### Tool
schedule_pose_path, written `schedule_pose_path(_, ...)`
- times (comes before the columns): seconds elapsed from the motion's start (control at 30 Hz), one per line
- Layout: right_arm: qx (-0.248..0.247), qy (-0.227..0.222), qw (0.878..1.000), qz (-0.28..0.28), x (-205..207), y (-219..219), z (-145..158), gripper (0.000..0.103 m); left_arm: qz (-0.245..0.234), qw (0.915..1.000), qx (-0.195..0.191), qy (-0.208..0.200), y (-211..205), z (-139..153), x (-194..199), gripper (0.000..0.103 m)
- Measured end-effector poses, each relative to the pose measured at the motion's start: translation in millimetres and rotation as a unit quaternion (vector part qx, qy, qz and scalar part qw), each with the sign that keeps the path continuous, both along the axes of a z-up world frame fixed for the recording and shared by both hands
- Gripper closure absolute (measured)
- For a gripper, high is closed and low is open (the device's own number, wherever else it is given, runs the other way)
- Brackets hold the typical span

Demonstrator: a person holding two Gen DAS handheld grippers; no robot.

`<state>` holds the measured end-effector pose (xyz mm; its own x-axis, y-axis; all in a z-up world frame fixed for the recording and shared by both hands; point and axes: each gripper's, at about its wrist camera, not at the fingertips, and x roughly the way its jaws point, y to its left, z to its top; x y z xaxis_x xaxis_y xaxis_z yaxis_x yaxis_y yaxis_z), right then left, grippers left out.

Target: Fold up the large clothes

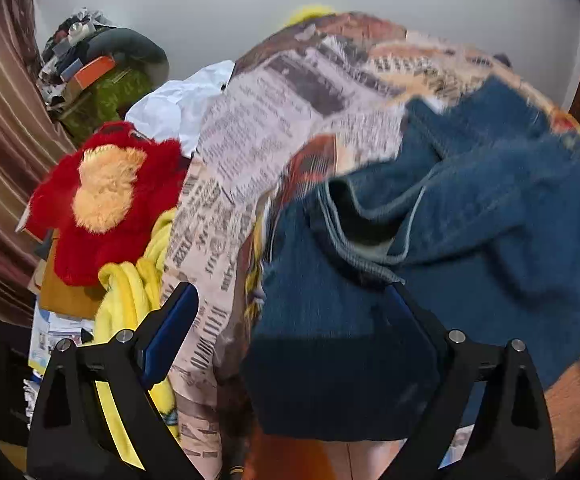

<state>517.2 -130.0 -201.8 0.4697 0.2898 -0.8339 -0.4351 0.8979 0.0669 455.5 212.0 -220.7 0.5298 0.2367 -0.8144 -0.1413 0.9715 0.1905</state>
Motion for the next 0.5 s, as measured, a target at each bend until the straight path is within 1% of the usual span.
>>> schedule_pose_path(0.07,-0.007,0.018,1.0,0.008,9.7,11.3,-12.3,0.086,0.005,0.9999,-0.006,0.009,1.3,-13.1,2.8,0.009)
schedule_pose_path(0.17,-0.019,0.034,0.999,0.001,27.5,19.5,-28.7,0.086,0.016,0.999,-0.017,0.038,7.3,-36.8,22.5,0.009)
schedule_pose_path(0.27,-0.009,0.052,0.998,-0.018,50.5,21.4,-43.5,0.086,0.029,0.9982,-0.024,0.048,12.8,-45.5,43.4,0.009)
schedule_pose_path(0.37,0.003,0.046,0.998,-0.042,69.4,21.8,-47.2,0.086,0.058,0.9967,-0.039,0.04,22.5,-44.6,61.8,0.009)
schedule_pose_path(0.5,-0.016,0.019,0.998,-0.06,91.8,24.9,-44.4,0.086,0.104,0.9932,-0.045,0.025,47.7,-41.0,87.2,0.009)
